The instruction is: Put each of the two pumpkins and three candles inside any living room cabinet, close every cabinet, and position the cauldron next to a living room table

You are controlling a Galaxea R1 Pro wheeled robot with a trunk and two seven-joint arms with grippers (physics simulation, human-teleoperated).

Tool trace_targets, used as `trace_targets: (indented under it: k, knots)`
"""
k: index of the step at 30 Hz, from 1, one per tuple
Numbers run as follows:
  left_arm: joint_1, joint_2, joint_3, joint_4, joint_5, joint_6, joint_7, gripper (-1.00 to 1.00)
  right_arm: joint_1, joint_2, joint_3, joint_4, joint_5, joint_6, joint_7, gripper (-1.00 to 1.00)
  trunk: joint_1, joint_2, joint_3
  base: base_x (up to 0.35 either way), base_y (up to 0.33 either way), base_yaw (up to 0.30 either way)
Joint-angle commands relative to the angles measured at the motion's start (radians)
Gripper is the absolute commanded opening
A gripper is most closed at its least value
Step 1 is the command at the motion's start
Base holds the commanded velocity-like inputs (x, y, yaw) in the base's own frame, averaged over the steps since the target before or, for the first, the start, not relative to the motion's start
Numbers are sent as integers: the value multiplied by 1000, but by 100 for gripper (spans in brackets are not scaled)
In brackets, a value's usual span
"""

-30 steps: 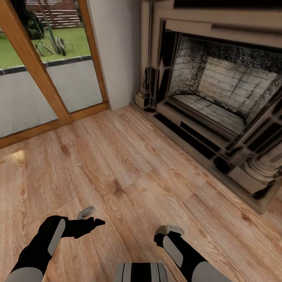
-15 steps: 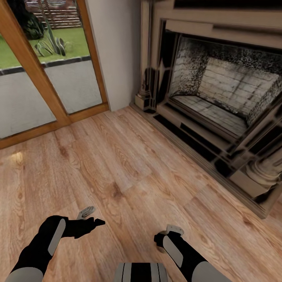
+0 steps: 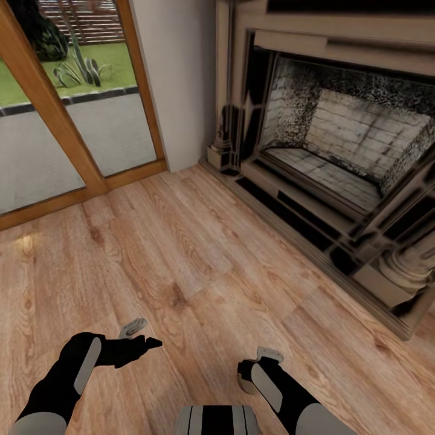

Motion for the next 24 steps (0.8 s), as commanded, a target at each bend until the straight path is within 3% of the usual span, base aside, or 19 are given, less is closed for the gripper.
trace_targets:
  k: [1,12,24]
  knots:
    - [0,0,0,0,0,0,0,100,0,0,0,0,0,0,0,100,0,0,0,5,-5,0]
    - [0,1,3,0,0,0,0,100,0,2,1,0,0,1,0,100,2,-1,-15,1,-1,0]
    - [0,1,3,0,0,1,0,100,-1,2,33,0,0,0,0,100,3,-2,-27,0,0,0]
